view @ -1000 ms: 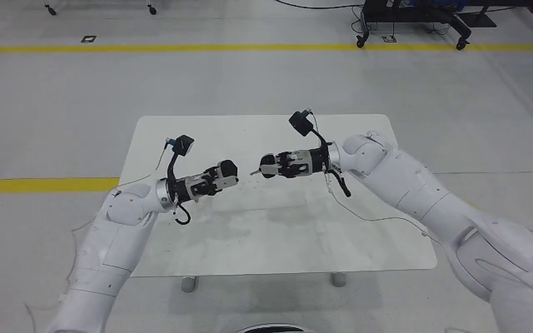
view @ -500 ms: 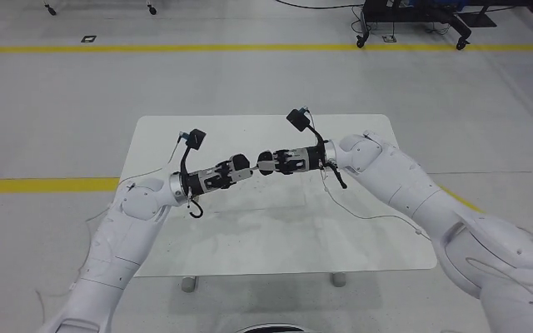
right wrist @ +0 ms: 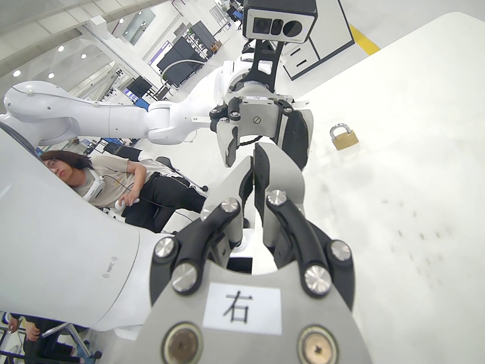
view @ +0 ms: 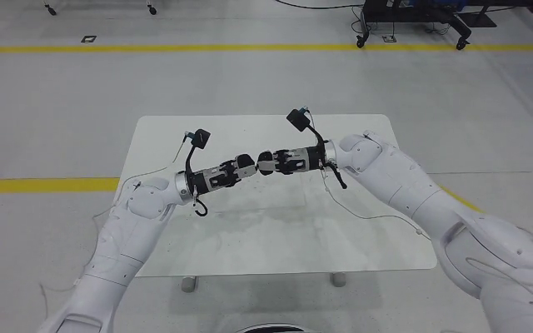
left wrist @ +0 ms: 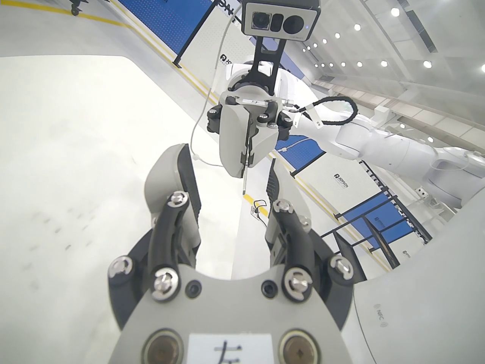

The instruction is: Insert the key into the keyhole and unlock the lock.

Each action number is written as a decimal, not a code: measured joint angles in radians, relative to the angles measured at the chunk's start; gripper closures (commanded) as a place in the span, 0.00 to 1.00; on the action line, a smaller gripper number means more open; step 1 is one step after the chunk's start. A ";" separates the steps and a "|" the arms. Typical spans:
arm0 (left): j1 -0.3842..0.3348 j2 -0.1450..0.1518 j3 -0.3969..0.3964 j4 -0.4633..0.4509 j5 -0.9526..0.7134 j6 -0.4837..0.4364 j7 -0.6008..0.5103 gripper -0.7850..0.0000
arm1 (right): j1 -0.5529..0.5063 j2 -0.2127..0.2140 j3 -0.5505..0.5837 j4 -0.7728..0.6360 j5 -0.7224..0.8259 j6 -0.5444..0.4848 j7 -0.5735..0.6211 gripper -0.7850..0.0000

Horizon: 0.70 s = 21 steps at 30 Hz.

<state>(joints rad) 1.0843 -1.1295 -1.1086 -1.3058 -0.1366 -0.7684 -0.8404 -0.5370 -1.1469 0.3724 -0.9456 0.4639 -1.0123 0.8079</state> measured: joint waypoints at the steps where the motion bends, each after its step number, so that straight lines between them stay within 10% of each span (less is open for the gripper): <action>1: -0.001 0.000 0.002 0.000 0.002 -0.002 0.002 0.57 | 0.000 0.000 0.000 0.000 0.000 0.000 0.000 1.00; 10: 0.006 0.003 0.004 -0.008 0.007 -0.020 0.016 0.98 | 0.000 0.000 0.000 0.000 0.000 0.000 0.000 1.00; 17: 0.013 0.007 -0.001 -0.012 -0.001 -0.033 0.021 1.00 | 0.000 0.000 0.000 0.000 0.000 0.000 0.000 1.00; 21: 0.016 0.009 -0.001 -0.015 -0.003 -0.032 0.026 1.00 | 0.000 0.000 0.000 0.000 0.000 0.000 0.000 0.55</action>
<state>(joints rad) 1.1005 -1.1206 -1.1100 -1.3209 -0.1394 -0.8002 -0.8141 -0.5370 -1.1469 0.3724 -0.9456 0.4640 -1.0123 0.8079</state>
